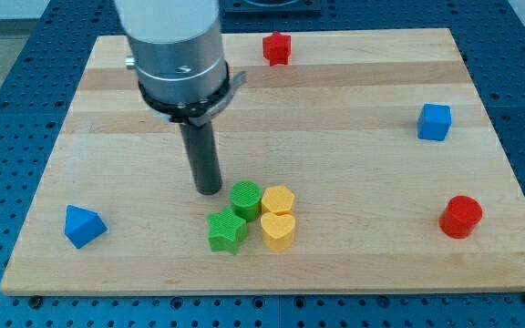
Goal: Push the blue triangle close to the red circle
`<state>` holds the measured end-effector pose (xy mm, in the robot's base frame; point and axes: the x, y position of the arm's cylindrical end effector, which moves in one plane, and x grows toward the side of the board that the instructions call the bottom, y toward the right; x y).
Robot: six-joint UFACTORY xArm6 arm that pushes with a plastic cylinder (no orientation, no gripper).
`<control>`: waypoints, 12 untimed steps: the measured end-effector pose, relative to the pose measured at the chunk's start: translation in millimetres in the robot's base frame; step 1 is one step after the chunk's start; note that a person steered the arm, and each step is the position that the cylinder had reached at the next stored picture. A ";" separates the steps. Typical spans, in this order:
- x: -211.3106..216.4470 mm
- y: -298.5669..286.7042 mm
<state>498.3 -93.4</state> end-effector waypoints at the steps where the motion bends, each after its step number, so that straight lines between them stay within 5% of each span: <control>1: 0.0 -31.5; 3: 0.1 -49.2; 7: 91.7 -82.0; 12: 44.9 -148.9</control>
<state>543.2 -242.3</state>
